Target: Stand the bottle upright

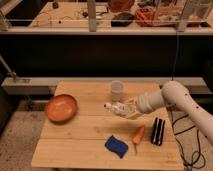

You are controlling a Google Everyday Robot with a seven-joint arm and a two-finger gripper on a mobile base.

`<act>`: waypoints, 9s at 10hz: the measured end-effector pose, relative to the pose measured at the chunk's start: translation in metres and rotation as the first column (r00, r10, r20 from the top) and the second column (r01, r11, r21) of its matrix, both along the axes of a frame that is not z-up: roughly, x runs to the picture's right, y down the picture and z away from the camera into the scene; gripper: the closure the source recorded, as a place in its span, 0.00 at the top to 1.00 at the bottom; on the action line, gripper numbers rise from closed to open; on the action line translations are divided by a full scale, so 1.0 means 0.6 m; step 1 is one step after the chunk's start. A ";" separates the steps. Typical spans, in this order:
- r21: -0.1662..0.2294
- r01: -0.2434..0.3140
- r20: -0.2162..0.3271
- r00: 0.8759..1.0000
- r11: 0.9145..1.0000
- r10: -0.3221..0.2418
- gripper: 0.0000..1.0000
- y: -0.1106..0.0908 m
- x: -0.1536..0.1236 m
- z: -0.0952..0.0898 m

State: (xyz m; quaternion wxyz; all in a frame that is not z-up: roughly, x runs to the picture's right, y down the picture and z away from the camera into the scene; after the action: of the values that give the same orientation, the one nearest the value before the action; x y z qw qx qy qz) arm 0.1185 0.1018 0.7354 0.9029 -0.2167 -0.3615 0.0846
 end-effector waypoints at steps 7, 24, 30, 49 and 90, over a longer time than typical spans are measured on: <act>-0.004 -0.037 0.062 0.997 0.999 0.037 0.03 -0.005 -0.015 -0.001; -0.001 -0.119 0.156 0.981 0.993 0.118 0.03 -0.005 -0.047 0.021; 0.010 -0.155 0.176 0.973 0.988 0.150 0.03 -0.006 -0.056 0.036; 0.036 -0.270 0.256 0.933 0.962 0.252 0.03 -0.015 -0.076 0.084; 0.050 -0.492 0.184 0.860 0.869 0.477 0.03 -0.023 -0.040 0.197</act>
State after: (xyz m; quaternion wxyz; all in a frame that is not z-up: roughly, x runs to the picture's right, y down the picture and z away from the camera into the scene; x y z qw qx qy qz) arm 0.0944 0.0878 0.8538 0.8286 -0.0818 -0.4817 0.2734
